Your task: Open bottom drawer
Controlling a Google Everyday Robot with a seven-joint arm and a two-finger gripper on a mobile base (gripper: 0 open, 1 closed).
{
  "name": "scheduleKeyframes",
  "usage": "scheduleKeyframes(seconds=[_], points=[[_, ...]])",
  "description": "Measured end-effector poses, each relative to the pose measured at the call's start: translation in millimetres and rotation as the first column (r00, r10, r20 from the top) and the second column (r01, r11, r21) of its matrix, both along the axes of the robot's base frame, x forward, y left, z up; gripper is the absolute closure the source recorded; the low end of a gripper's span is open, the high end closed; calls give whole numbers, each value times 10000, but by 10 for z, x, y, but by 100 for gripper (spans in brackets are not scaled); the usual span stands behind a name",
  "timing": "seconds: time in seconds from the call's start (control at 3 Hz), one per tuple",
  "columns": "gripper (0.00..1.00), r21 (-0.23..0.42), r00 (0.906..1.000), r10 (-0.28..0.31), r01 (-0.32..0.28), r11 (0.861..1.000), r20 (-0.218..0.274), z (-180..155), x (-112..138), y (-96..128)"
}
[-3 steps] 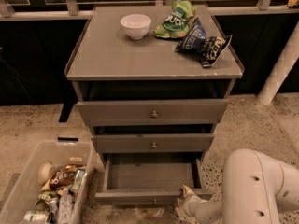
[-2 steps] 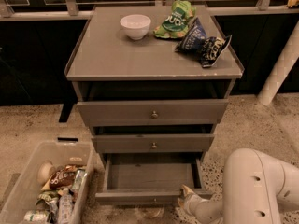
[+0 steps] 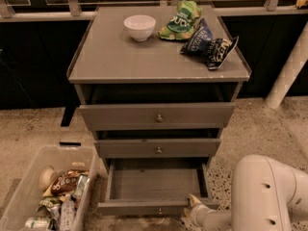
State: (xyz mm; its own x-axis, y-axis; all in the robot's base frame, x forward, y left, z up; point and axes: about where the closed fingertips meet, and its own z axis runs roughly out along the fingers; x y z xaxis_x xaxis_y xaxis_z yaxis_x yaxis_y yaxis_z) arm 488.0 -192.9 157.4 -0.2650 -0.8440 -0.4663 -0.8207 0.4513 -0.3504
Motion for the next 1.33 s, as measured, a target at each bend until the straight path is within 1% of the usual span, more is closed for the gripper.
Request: scheduleKeyframes(seconds=[0.33, 0.67, 1.0, 1.33], points=[[100, -24, 9999, 125, -125, 9999, -69, -49, -156, -8], [100, -25, 9999, 125, -125, 9999, -70, -14, -158, -8], [100, -13, 9998, 155, -155, 9999, -153, -38, -237, -17], [100, -13, 9998, 155, -156, 9999, -153, -16, -237, -17]])
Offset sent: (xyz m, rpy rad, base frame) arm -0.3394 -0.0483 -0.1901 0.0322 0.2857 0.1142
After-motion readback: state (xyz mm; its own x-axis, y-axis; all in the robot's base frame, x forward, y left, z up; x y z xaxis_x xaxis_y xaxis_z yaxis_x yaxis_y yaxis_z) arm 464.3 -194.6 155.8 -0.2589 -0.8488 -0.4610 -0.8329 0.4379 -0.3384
